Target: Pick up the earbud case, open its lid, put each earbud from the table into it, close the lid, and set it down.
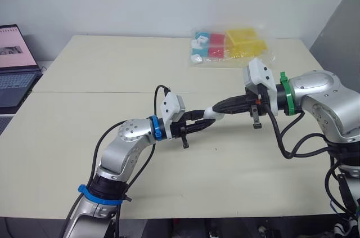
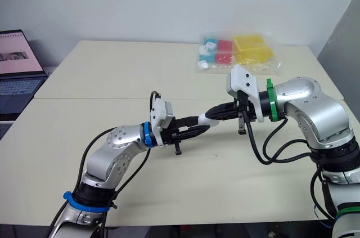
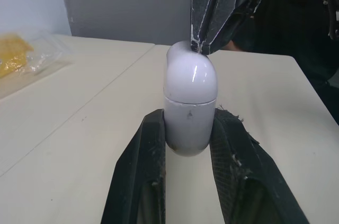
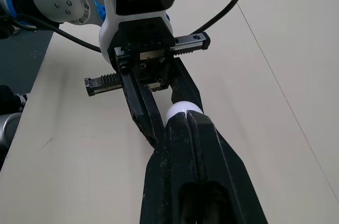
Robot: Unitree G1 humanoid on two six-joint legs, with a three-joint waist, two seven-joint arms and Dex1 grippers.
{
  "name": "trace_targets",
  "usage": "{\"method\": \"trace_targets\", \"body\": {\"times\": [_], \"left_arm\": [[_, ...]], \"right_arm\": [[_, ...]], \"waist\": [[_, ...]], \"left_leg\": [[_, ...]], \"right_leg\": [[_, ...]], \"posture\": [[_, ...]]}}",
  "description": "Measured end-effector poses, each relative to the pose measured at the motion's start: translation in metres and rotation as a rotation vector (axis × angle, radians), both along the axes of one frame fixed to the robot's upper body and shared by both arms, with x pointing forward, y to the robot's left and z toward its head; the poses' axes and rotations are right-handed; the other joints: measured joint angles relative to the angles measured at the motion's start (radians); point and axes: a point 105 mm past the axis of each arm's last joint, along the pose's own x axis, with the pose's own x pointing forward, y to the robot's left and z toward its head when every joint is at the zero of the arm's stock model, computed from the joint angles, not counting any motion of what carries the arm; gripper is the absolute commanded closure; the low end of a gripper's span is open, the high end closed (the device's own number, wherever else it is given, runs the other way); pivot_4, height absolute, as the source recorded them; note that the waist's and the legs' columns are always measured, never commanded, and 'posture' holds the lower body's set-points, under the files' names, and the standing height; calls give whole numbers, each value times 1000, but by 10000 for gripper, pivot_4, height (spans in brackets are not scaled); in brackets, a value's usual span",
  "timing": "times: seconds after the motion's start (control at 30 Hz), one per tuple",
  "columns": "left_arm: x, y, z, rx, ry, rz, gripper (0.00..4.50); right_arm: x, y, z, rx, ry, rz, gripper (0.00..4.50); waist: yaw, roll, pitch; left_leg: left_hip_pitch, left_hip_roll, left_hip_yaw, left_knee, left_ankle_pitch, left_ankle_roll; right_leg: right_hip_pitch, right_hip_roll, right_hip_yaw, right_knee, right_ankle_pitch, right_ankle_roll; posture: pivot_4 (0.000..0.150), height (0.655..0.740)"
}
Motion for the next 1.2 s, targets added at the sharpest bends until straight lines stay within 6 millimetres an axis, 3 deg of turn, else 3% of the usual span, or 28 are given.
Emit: {"method": "trace_targets", "body": {"times": [0.1,0.27,0.33,0.53,0.63,0.77,1.13,1.17,1.2], "left_arm": [[0,0,-6,16,67,-5,37080],[0,7,-40,107,327,42,37080],[1,5,-51,118,442,74,37080],[2,17,-69,206,654,140,37080],[3,28,-80,240,717,173,37080],[5,27,-78,248,737,178,37080],[-1,41,-77,271,736,184,3195],[-3,44,-76,278,720,186,395],[-4,47,-76,286,704,192,395]], "right_arm": [[-2,-10,2,5,-13,-33,45000],[-11,-41,-23,-101,-55,-126,45000],[-18,-41,-35,-117,-51,-119,45000],[-26,-39,-40,-121,-78,-132,45000],[-30,-38,-45,-120,-78,-146,45000],[-31,-37,-46,-119,-83,-157,45000],[-32,-39,-49,-131,-89,-161,45000],[-33,-39,-48,-130,-94,-151,45000],[-33,-38,-48,-129,-96,-142,45000]], "waist": [[0,0,0],[4,0,0],[1,0,0],[-8,-1,0],[-7,-1,0],[-6,-1,0],[-7,-1,0],[-7,-1,0],[-9,-1,0]], "left_leg": [[0,0,0,0,0,0],[0,0,-1,0,0,0],[0,-1,0,0,0,0],[4,0,-2,0,0,0],[4,0,-2,0,0,0],[4,-1,-1,0,0,0],[5,0,-1,-1,0,0],[5,0,-1,-1,0,0],[6,0,-1,-1,0,0]], "right_leg": [[0,0,0,0,0,0],[1,-1,-1,-2,0,0],[1,-1,0,-1,0,1],[2,1,-1,2,0,1],[2,2,-1,2,0,0],[2,0,1,1,0,1],[3,0,0,1,0,0],[3,0,0,1,0,0],[3,0,1,2,0,0]], "posture": [[1500,7359],[1500,7359],[1500,7359],[1500,7359],[1500,7359],[1500,7359],[1500,7359],[1500,7359],[1500,7359]]}}
